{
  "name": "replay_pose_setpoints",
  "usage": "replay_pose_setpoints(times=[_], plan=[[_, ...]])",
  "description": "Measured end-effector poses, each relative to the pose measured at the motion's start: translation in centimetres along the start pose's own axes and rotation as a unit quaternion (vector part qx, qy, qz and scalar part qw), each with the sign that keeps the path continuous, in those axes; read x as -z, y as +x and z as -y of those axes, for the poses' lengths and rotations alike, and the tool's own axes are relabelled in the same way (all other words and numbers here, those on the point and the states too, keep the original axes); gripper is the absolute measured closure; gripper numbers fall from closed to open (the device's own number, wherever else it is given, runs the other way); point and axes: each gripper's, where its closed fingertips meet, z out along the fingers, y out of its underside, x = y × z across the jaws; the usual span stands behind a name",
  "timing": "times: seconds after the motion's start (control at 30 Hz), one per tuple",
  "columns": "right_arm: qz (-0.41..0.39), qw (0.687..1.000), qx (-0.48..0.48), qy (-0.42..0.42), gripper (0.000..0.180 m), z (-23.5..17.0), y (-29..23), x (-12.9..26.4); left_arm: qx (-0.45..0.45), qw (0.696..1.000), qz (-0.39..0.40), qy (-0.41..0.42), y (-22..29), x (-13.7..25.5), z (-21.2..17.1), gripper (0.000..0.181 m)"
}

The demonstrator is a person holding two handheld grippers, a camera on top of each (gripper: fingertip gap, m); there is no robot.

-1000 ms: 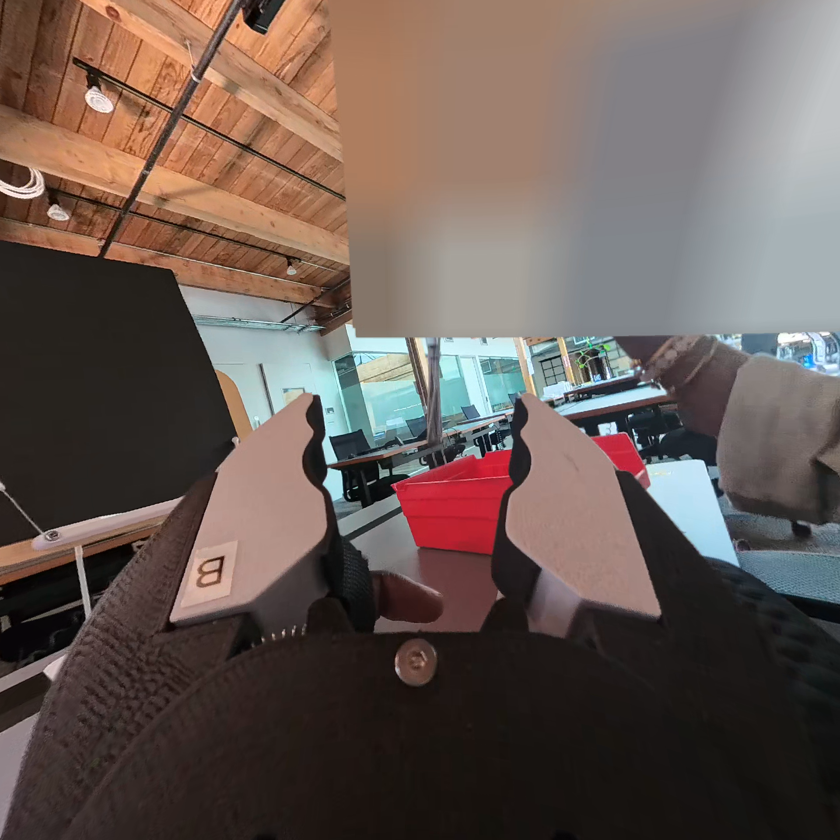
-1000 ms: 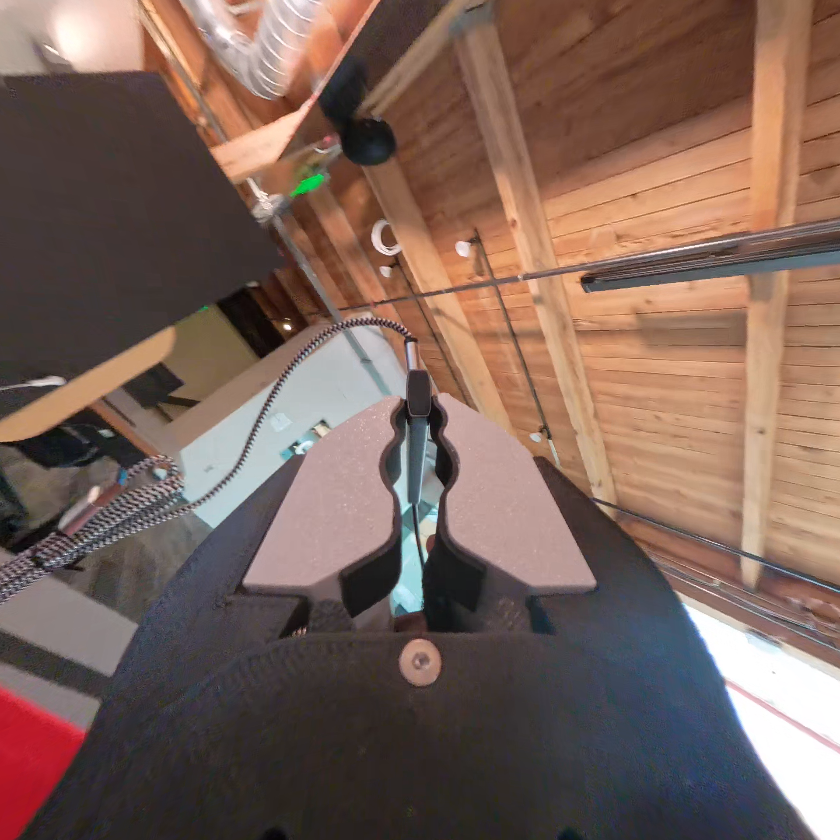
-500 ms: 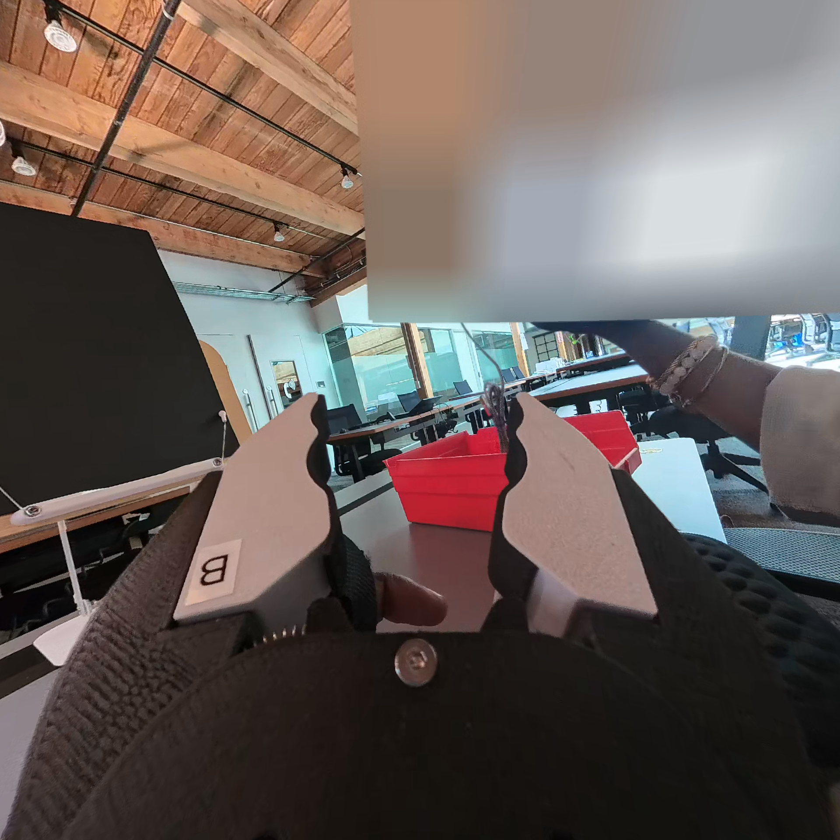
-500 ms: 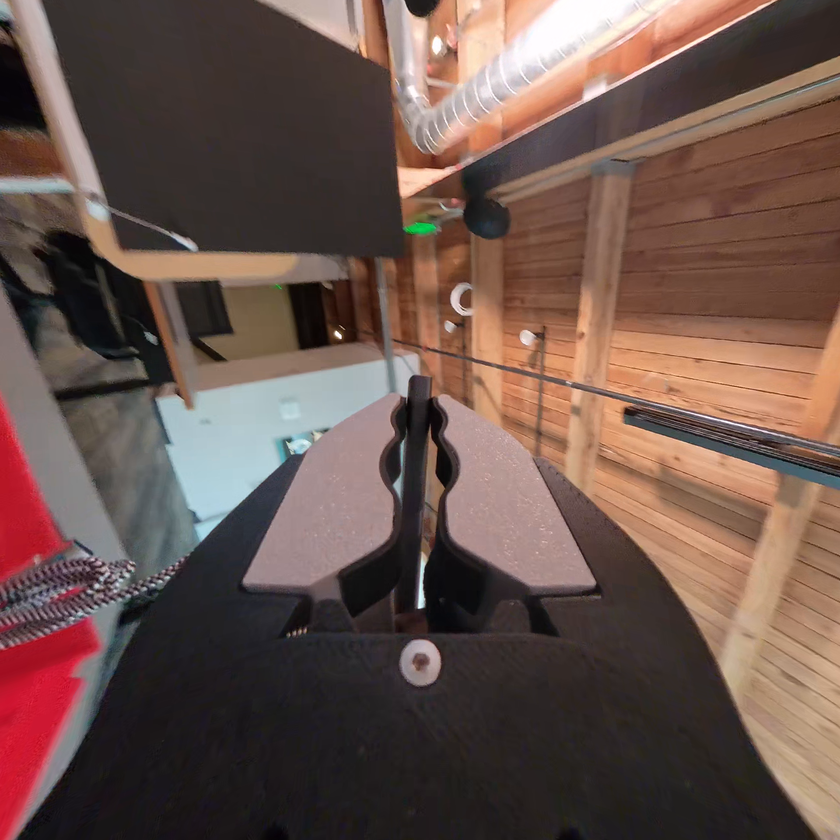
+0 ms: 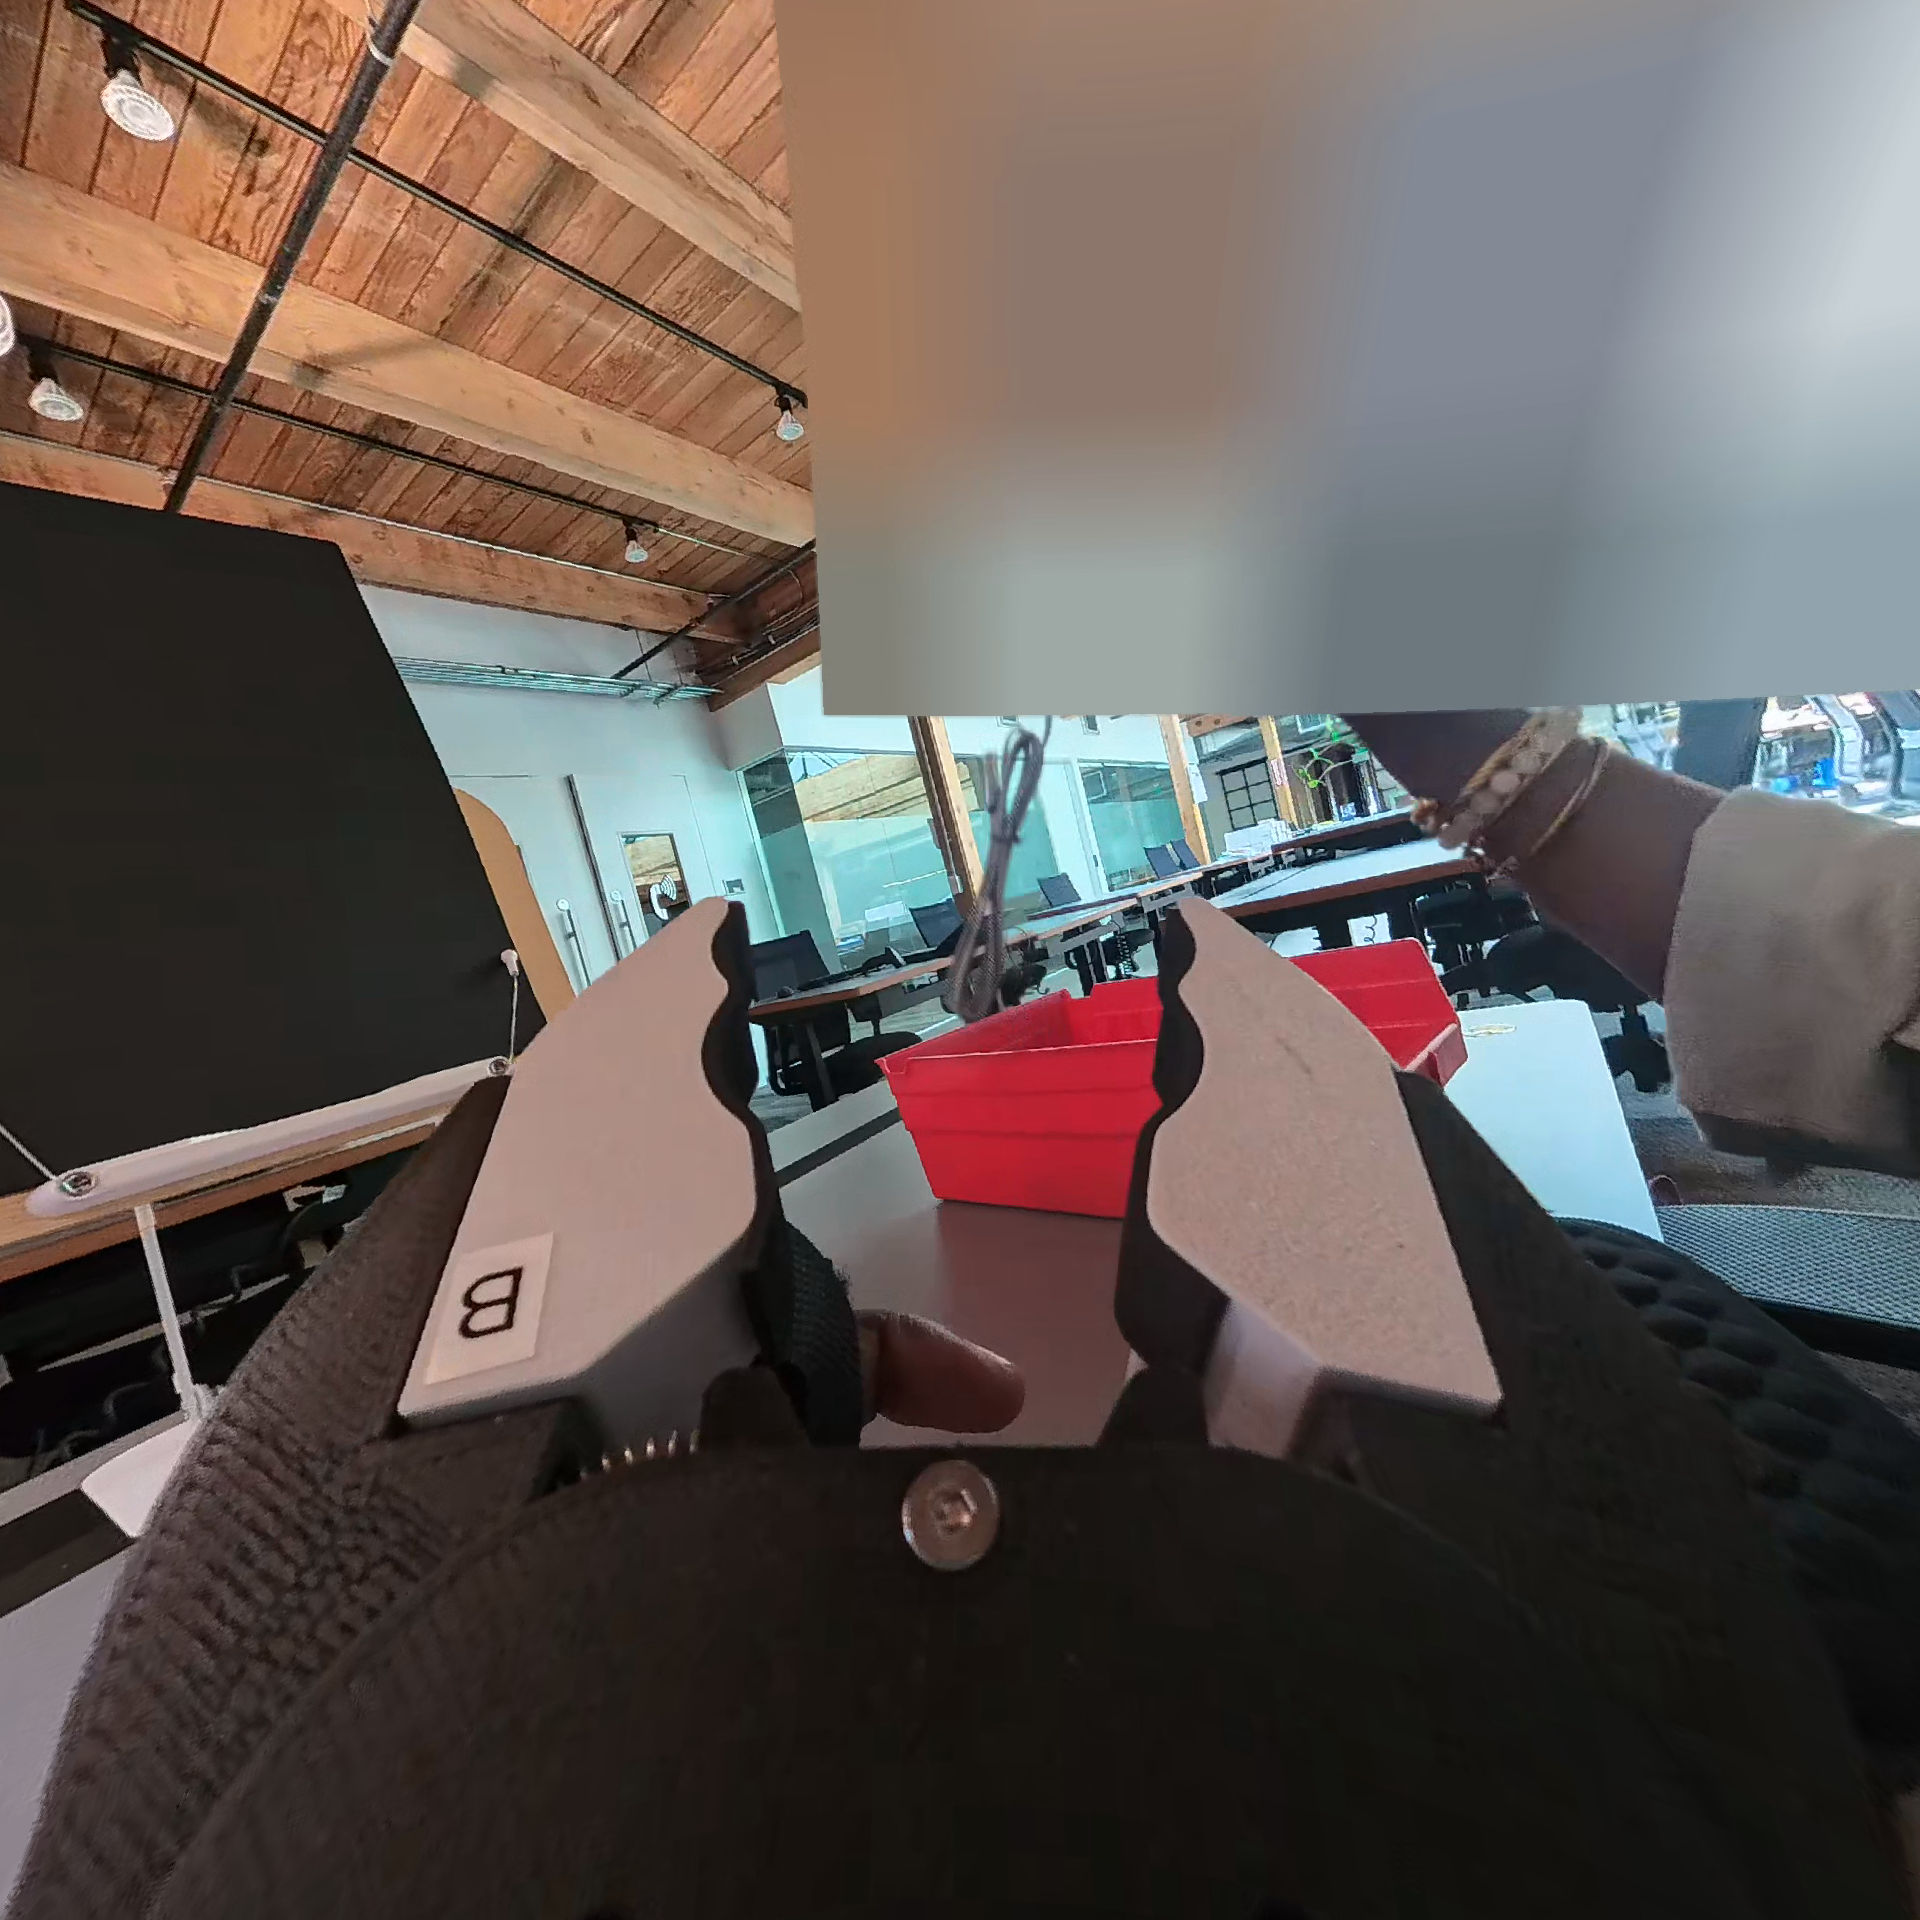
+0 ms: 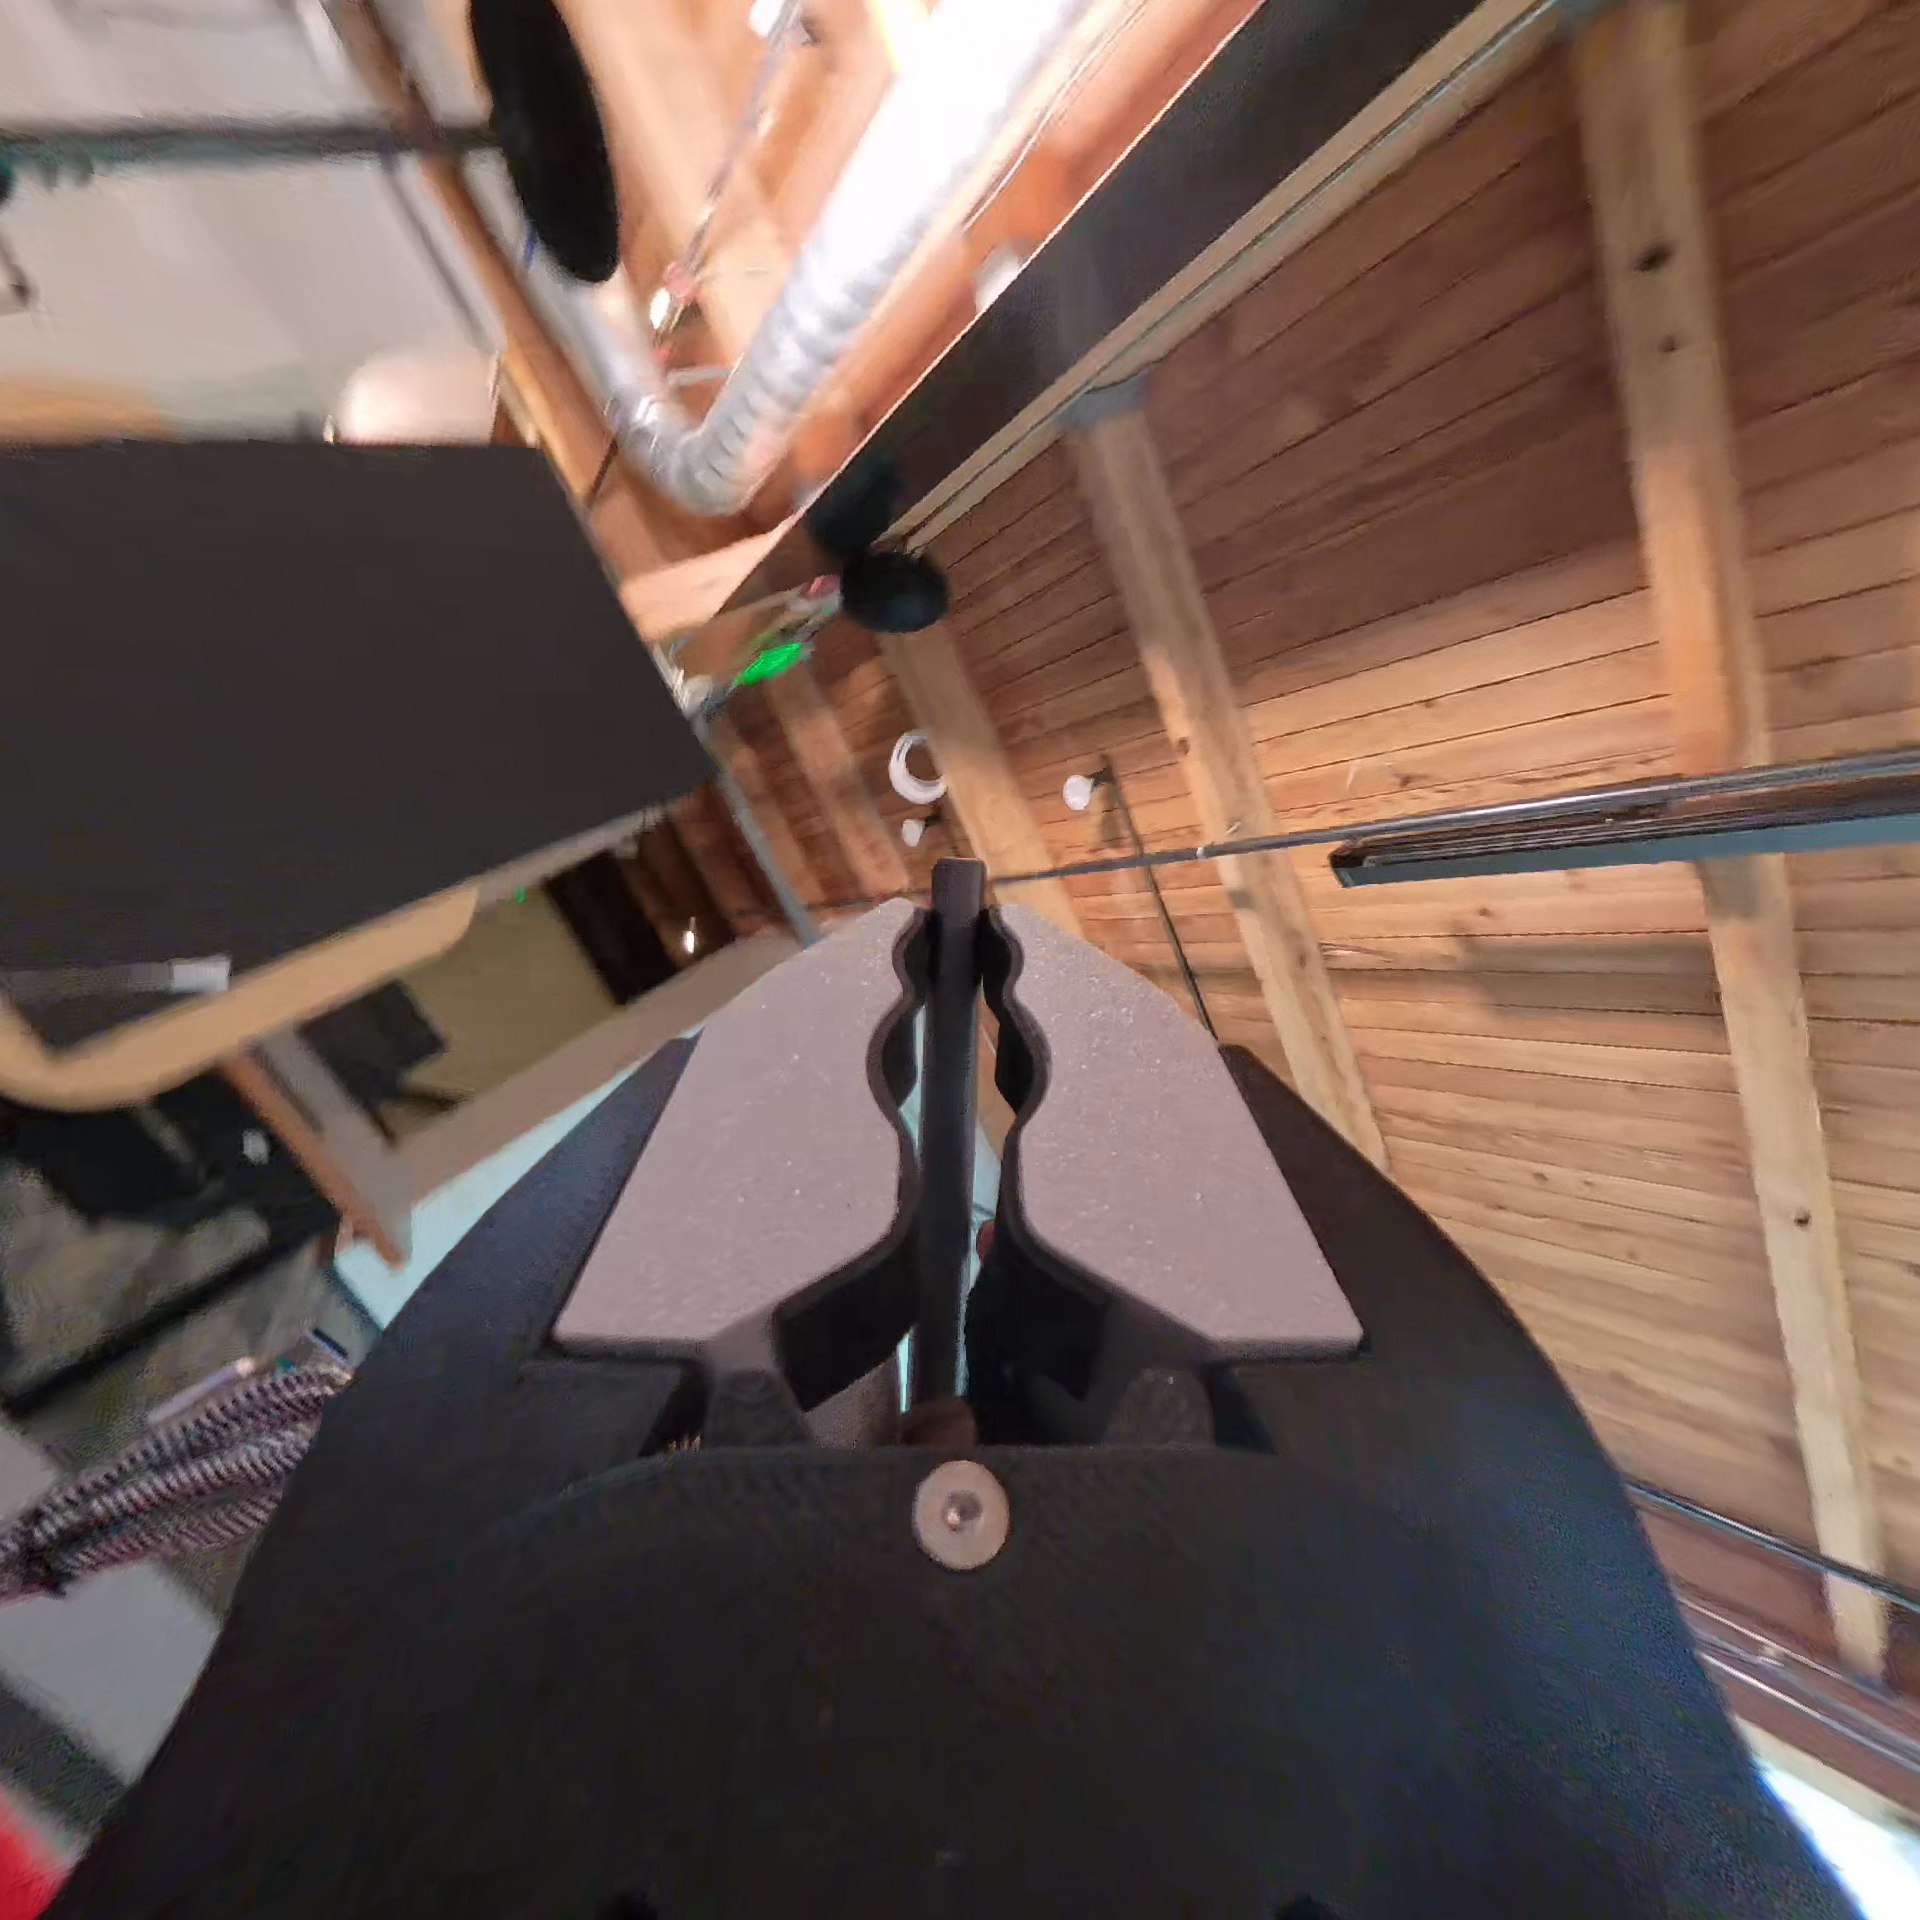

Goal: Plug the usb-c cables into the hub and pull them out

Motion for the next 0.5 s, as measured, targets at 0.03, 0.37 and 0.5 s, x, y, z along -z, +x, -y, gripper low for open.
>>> replay_pose_setpoints(times=[0.03, 0.37, 0.5], plan=[[-0.005, 1.000, -0.022, 0.021, 0.171, 1.5, 0.4, -0.6, 0.000, 1.000, 0.001, 0.001, 0.0, 0.0, 0.1, 0.106], [0.187, 0.940, -0.178, 0.224, 0.170, 13.2, -9.5, -2.6, -0.007, 1.000, 0.011, 0.023, -0.2, 0.4, 1.1, 0.108], [0.300, 0.888, -0.204, 0.282, 0.170, 16.6, -14.7, -0.2, -0.002, 0.998, 0.034, 0.050, -1.0, 0.9, 2.2, 0.111]])
